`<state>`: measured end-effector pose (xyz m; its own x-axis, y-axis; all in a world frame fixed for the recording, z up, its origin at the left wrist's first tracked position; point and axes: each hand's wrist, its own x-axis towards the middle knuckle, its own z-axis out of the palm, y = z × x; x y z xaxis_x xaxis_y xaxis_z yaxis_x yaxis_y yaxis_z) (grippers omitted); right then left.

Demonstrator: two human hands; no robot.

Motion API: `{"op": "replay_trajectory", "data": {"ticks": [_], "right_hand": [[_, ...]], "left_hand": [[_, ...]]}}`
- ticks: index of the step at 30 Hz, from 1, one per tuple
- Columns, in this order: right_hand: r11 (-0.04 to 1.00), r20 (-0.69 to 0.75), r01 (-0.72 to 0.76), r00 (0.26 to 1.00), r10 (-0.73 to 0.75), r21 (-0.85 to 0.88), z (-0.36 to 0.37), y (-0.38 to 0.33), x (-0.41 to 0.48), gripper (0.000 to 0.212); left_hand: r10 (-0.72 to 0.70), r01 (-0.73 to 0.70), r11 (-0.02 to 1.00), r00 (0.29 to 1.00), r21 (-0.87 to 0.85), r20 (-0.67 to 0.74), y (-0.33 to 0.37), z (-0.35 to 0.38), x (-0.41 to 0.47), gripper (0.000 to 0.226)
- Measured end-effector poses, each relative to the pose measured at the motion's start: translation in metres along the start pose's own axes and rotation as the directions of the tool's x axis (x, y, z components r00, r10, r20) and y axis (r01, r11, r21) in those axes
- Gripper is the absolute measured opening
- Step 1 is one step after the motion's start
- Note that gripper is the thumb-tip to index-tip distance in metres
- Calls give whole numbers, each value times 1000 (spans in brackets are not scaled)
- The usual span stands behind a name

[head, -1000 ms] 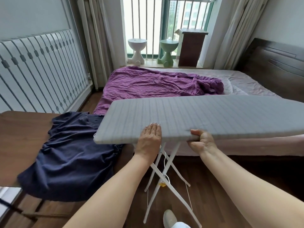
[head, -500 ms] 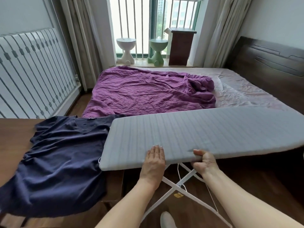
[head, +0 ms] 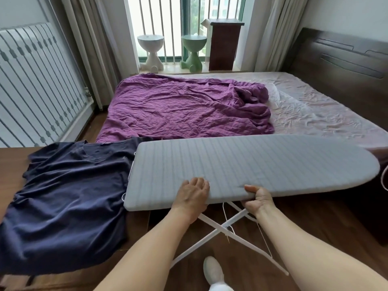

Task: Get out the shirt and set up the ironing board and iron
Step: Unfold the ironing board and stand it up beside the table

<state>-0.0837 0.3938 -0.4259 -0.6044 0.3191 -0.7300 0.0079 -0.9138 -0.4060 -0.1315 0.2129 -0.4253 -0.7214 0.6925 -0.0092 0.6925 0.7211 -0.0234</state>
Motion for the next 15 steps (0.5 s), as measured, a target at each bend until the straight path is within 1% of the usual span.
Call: {"op": "replay_trajectory", "data": {"ticks": [2,4,8,12,15], "right_hand": [[1000,-15,-10,1000,10,-7,-3,-1,5,29],[1000,-40,-21,999,21,17,-6,1,8,31],[998,-98,-53,994,57,46,-20,3,7,43],[998,-123,-53,991,57,35,-34,-2,5,32],[997,-126,-67,990,69,25,-38,-14,10,36]], "left_hand": [[-15,16,999,999,-32,37,-3,3,-3,64],[5,-2,999,995,-32,101,-7,7,-5,65],[37,-28,998,985,-55,170,-3,18,-9,68],[61,-48,997,975,-64,212,11,27,-8,72],[45,-32,997,976,-65,215,19,29,1,75]]}}
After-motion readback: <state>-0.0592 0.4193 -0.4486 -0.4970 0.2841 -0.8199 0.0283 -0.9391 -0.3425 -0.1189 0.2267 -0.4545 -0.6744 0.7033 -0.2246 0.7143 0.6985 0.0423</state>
